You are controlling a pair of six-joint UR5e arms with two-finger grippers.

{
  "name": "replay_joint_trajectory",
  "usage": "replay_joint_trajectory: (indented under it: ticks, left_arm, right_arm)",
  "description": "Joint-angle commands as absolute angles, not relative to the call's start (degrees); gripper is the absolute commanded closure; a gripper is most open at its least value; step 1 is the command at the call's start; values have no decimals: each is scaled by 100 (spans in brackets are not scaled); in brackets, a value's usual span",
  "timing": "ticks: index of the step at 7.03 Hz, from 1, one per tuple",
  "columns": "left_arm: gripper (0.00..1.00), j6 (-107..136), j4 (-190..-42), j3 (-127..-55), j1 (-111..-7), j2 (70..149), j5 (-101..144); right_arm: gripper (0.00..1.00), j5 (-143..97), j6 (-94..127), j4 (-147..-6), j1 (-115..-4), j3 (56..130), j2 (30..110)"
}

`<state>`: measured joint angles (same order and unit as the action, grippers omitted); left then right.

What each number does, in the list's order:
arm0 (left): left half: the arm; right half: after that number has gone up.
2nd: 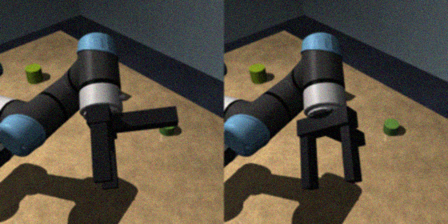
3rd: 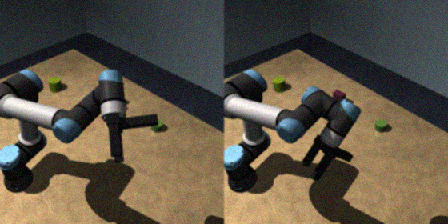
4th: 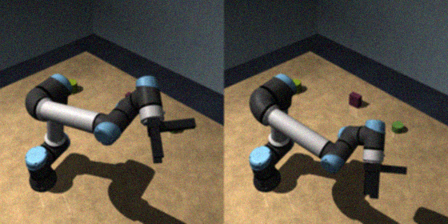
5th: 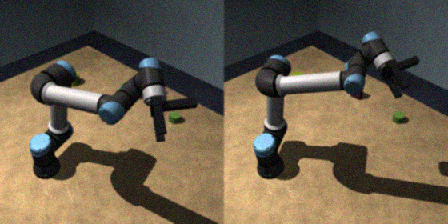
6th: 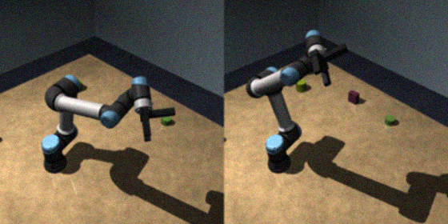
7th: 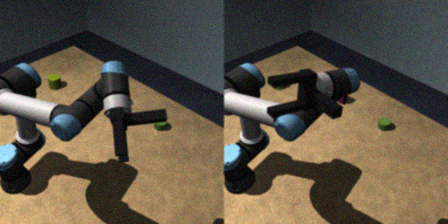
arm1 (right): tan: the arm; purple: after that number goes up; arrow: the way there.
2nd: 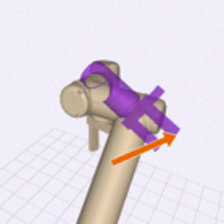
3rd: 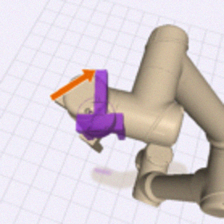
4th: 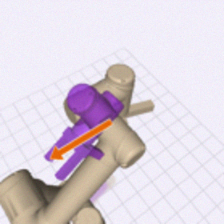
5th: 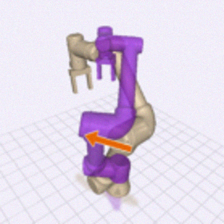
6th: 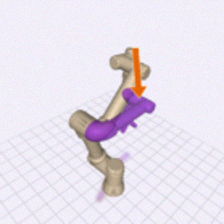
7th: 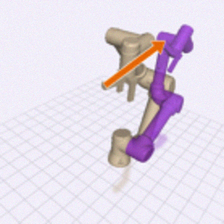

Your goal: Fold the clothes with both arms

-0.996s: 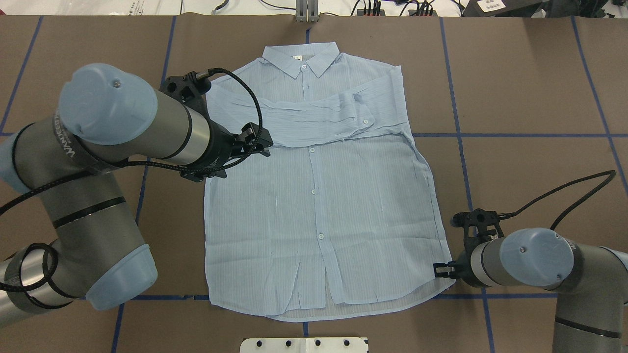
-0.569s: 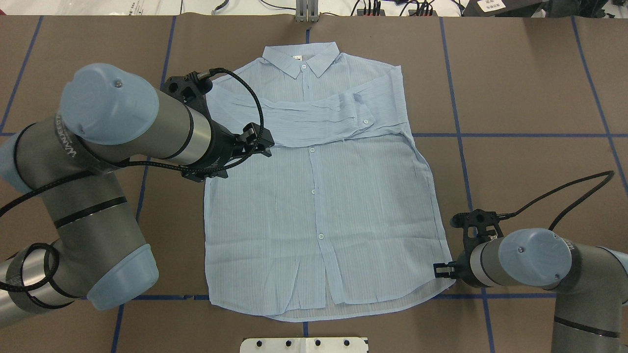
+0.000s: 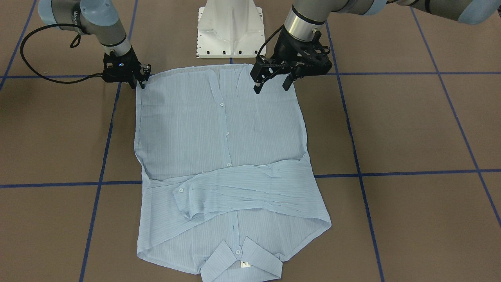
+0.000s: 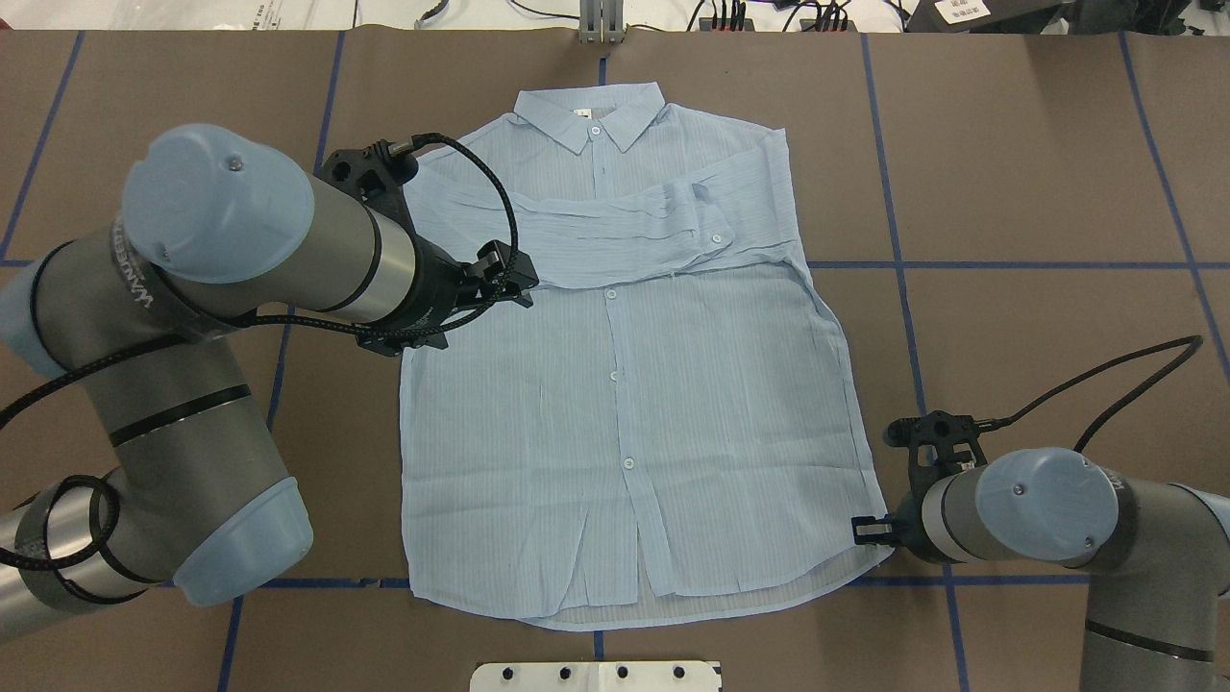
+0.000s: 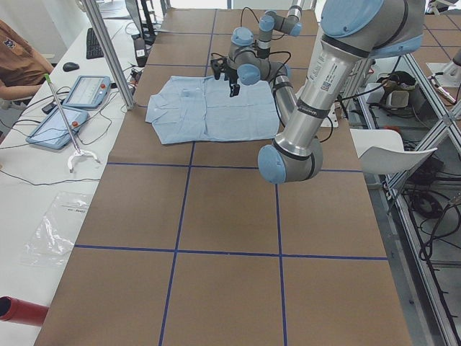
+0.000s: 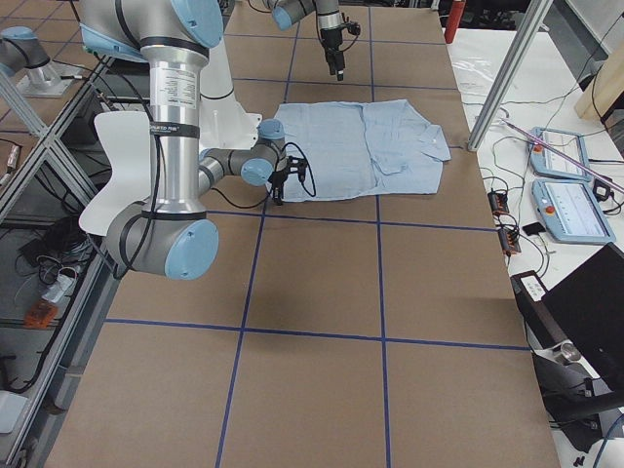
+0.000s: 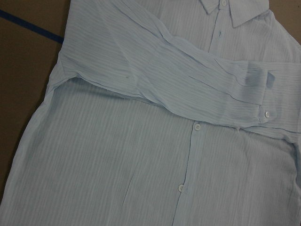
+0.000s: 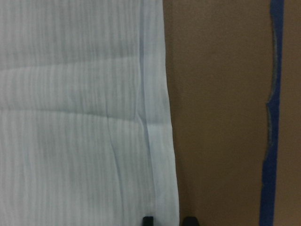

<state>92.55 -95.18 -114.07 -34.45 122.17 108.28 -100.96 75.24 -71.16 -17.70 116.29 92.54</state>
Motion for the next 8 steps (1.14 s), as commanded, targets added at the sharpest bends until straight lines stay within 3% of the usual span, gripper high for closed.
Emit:
replay_joint_trajectory:
  ticks: [1,2,4,8]
  left_arm:
    - [0,9255,-9519,-11391,-3445,12217,10828]
    - [0,9255,-9519,-11373,-3445,12217,10793]
    - [0,9264,-9501,-11373,-3437,12155,10793]
    - [1,10165,-9387,-11452,-1975,11419,10384]
  right_arm:
    - [93,-10125,7523,-7119,-1767,11628,9255]
    - [100,-10125,7523,-7119,-1767,11628,9237]
    - [100,-10108,7523,-7093,-1767,11680,9211]
    - [100,-10168,7750,-7031,-1784,12040,9176]
